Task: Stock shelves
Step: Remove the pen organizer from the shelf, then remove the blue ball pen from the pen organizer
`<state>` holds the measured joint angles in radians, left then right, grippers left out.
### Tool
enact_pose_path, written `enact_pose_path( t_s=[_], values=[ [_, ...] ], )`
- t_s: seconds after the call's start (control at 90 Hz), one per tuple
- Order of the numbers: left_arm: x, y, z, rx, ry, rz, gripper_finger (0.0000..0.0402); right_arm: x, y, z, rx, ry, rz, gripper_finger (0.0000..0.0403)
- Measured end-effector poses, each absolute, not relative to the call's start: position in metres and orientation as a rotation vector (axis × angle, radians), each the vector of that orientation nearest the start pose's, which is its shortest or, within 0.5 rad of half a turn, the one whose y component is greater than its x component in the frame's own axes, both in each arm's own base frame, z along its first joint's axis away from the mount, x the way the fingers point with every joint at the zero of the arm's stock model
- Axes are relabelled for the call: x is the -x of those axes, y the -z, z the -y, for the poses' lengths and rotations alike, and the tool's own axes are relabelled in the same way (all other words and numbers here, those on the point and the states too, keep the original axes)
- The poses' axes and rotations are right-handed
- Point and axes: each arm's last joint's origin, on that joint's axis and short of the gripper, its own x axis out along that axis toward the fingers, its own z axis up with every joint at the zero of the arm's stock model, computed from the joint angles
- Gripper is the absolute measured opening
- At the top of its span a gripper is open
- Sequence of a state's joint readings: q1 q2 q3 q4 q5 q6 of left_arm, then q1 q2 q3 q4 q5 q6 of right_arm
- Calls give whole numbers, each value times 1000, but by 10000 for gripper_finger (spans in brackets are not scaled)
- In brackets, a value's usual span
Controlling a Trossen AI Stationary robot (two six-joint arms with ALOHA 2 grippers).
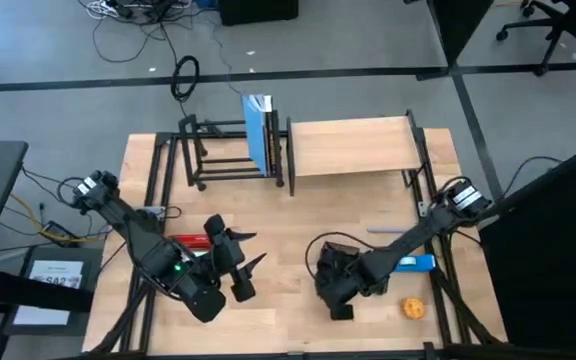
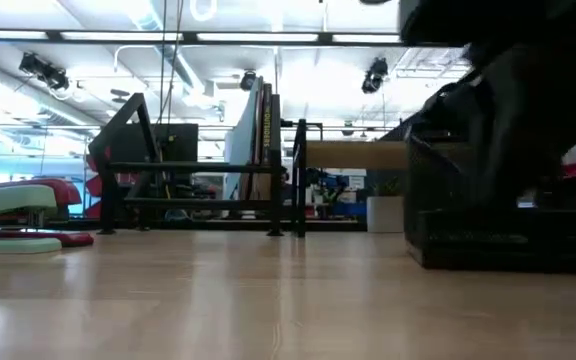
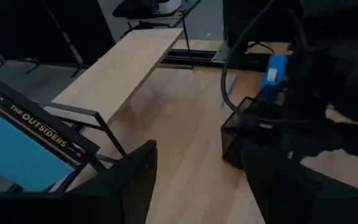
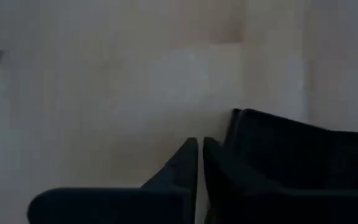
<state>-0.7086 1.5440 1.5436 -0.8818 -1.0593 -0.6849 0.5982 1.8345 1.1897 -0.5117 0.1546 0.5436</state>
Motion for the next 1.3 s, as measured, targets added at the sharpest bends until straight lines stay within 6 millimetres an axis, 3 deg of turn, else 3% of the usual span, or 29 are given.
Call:
enact_pose_path(
  t_s=[0.144, 0.344, 0.622, 0.833, 0.944, 1.033, 1.178, 1.3],
  values=[
    [-252, -364, 183, -20, -486, -411, 214, -287, -180, -213, -145, -184, -1181, 0],
    [-252, -364, 183, -20, -486, -411, 213, -274, -183, -233, -139, -260, -1164, 14],
    [-252, -364, 183, -18, -486, -410, 213, -278, -199, -239, -135, -414, -1186, 142],
    [-252, -364, 183, -13, -486, -407, 214, -286, -251, -237, -185, -514, -1125, 218],
    [-252, -364, 183, -12, -486, -407, 213, -286, -278, -229, -152, -431, -994, 231],
    [-252, -364, 183, -12, -486, -407, 214, -284, -285, -210, -157, -260, -997, 228],
    [-252, -364, 183, -12, -487, -407, 214, -282, -270, -179, -135, 77, -1144, 206],
    [-253, -360, 183, -17, -487, -410, 213, -289, -255, -178, -163, 105, -1215, 180]
  ],
)
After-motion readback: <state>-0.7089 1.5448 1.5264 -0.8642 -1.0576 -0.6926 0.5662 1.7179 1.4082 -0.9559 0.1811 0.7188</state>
